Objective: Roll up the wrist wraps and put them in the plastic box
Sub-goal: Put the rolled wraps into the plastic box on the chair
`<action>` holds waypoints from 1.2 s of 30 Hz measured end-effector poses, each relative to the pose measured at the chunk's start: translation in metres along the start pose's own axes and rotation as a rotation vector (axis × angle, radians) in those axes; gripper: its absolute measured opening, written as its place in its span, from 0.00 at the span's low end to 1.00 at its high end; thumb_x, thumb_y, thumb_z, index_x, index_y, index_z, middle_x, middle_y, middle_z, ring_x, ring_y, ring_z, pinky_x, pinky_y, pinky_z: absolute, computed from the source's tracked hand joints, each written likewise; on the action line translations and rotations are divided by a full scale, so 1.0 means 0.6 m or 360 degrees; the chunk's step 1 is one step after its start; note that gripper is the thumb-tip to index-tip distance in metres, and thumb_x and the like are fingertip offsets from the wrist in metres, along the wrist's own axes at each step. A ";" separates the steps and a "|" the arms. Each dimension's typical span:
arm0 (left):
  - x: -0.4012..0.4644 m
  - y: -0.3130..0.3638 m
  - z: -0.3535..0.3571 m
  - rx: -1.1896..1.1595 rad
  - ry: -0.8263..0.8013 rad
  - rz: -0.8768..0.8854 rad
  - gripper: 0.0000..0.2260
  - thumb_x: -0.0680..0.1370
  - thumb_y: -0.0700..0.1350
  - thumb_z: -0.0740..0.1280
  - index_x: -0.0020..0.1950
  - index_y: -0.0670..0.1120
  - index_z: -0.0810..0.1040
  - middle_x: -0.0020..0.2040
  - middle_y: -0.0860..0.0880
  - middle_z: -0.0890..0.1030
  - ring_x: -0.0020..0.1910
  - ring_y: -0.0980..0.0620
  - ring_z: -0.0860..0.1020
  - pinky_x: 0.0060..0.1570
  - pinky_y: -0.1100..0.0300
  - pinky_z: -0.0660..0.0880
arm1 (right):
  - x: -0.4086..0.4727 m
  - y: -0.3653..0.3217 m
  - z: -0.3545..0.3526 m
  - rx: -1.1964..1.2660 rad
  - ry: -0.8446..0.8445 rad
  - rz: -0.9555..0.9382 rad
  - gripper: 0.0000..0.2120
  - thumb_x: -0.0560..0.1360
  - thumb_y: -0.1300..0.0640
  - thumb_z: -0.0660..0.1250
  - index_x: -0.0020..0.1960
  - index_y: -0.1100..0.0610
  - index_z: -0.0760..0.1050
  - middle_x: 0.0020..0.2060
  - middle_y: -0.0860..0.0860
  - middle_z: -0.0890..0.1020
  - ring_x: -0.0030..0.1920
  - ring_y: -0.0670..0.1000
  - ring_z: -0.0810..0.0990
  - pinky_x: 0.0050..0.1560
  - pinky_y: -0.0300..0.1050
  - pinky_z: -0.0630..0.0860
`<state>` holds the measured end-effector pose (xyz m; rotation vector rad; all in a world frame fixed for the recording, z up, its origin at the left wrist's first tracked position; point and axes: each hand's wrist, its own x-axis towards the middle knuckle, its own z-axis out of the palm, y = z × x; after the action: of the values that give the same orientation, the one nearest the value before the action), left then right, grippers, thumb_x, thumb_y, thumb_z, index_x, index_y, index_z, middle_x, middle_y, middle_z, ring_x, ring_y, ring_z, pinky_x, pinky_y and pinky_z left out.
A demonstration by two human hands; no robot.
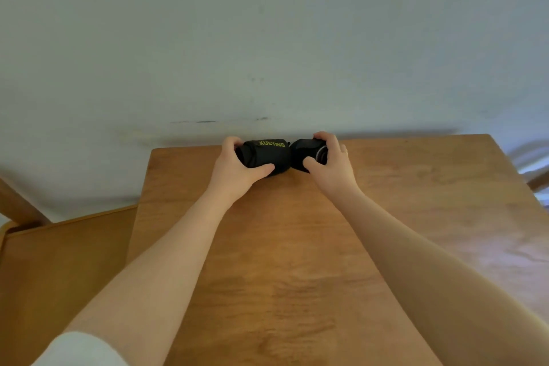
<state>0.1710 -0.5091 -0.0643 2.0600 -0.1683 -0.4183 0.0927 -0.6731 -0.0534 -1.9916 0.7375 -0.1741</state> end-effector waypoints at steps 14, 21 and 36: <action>-0.296 0.289 0.475 0.0015 -0.0179 0.0669 0.26 0.67 0.41 0.77 0.61 0.48 0.70 0.56 0.51 0.71 0.55 0.53 0.70 0.55 0.62 0.67 | -0.171 0.292 -0.557 -0.0020 0.0394 0.0011 0.25 0.73 0.54 0.68 0.66 0.56 0.64 0.56 0.49 0.71 0.56 0.51 0.72 0.56 0.46 0.69; -0.394 0.398 0.775 0.0068 -0.0393 0.0745 0.28 0.68 0.45 0.77 0.63 0.46 0.68 0.58 0.50 0.71 0.54 0.53 0.70 0.51 0.62 0.66 | -0.220 0.484 -0.835 0.0060 0.0660 0.0195 0.24 0.72 0.59 0.68 0.64 0.56 0.62 0.57 0.56 0.73 0.55 0.56 0.74 0.49 0.45 0.69; -0.283 0.364 1.358 0.0770 -0.0791 0.0578 0.28 0.74 0.45 0.70 0.70 0.45 0.60 0.67 0.45 0.61 0.58 0.45 0.72 0.51 0.57 0.71 | 0.010 0.948 -1.077 -0.0418 0.0419 0.0519 0.23 0.75 0.55 0.69 0.65 0.55 0.63 0.64 0.55 0.69 0.58 0.56 0.74 0.51 0.50 0.75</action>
<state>-0.2699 -1.2339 -0.2069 2.2841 -1.0104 -0.7048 -0.4097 -1.3581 -0.1931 -2.0812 1.2989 -0.1523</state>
